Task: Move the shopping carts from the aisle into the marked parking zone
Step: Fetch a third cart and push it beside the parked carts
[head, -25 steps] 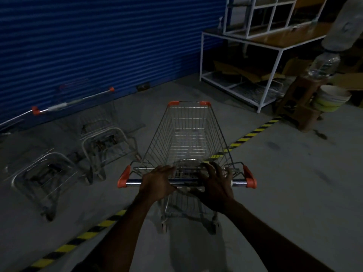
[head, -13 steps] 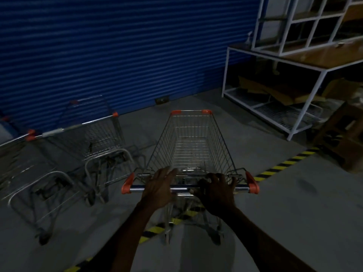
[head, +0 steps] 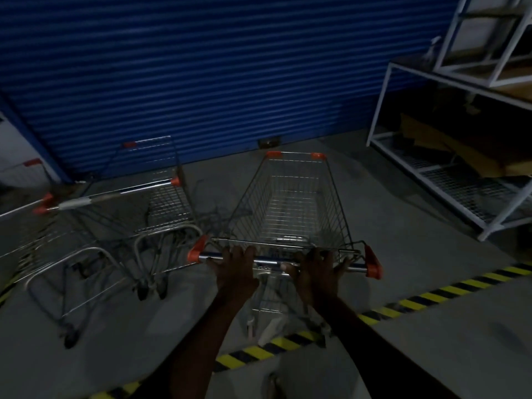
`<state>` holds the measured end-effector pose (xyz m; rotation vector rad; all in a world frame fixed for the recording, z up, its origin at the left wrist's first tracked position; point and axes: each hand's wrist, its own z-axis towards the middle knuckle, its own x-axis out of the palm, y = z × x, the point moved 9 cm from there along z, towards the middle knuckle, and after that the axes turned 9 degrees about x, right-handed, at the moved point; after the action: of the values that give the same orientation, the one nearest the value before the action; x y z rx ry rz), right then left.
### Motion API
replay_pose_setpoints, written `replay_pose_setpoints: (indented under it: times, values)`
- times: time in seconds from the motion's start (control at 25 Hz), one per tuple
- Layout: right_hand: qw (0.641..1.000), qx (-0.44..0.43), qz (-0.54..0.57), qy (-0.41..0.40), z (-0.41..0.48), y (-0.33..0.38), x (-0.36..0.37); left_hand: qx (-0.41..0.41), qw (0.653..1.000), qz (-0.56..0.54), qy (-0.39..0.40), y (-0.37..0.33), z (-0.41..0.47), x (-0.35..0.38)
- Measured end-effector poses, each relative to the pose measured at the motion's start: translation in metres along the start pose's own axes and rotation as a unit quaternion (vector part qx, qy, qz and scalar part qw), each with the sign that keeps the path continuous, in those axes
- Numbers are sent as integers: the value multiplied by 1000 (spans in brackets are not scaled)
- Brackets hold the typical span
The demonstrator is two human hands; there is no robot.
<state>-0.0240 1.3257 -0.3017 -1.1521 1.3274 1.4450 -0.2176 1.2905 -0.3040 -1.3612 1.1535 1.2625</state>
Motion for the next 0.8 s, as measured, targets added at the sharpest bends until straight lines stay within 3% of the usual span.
replay_pose_setpoints:
  times: [0.12,0.48,0.8]
  values:
    - [1000,0,-12,21,59,2,1,-4,1000,-10,-4,1,57,-5]
    - [995,-17,-58,85,233,20,2,102,992,-71,1,23,211,-10]
    - [990,-68,-63,109,332,45,10,93,985,-147,1,50,283,-14]
